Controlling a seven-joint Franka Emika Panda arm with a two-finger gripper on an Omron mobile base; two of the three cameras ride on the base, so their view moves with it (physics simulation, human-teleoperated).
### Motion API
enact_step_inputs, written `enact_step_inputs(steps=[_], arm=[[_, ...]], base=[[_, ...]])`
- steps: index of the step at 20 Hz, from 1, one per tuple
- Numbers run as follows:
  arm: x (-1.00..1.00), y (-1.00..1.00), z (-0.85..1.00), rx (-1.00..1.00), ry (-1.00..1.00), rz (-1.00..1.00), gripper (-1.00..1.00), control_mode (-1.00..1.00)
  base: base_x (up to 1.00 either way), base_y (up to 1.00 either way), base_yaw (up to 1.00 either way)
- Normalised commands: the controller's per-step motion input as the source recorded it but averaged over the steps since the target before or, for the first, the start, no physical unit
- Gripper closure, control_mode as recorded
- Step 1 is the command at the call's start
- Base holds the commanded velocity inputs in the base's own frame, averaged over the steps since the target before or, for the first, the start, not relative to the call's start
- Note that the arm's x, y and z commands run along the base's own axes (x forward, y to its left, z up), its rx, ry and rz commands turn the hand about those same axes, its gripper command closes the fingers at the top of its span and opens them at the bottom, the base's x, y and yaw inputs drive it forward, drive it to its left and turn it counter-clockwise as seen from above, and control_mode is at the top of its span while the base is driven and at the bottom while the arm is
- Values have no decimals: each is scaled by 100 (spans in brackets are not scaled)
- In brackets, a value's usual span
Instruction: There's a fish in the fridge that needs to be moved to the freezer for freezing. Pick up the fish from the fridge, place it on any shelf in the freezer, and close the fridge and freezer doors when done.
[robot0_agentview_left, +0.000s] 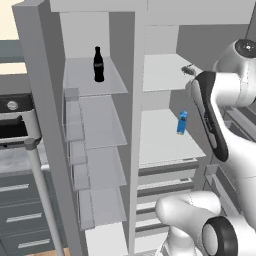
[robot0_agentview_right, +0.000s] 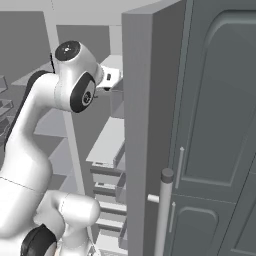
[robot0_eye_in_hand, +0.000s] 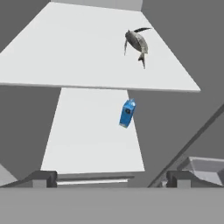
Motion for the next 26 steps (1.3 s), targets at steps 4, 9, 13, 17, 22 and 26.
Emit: enact_step_inputs(steps=[4, 9, 13, 17, 22, 26], arm=[[40, -2, 0, 0, -2, 0, -100, -100], [46, 0, 0, -1, 0, 0, -100, -100], [52, -11, 0, 0, -2, 0, -100, -100], [49, -23, 0, 0, 0, 0, -100, -100], [47, -26, 0, 0, 0, 0, -100, -100], [37, -25, 0, 0, 0, 0, -100, -100]], base=[[0, 0, 0], [0, 0, 0], [0, 0, 0], [0, 0, 0], [0, 0, 0], [0, 0, 0]])
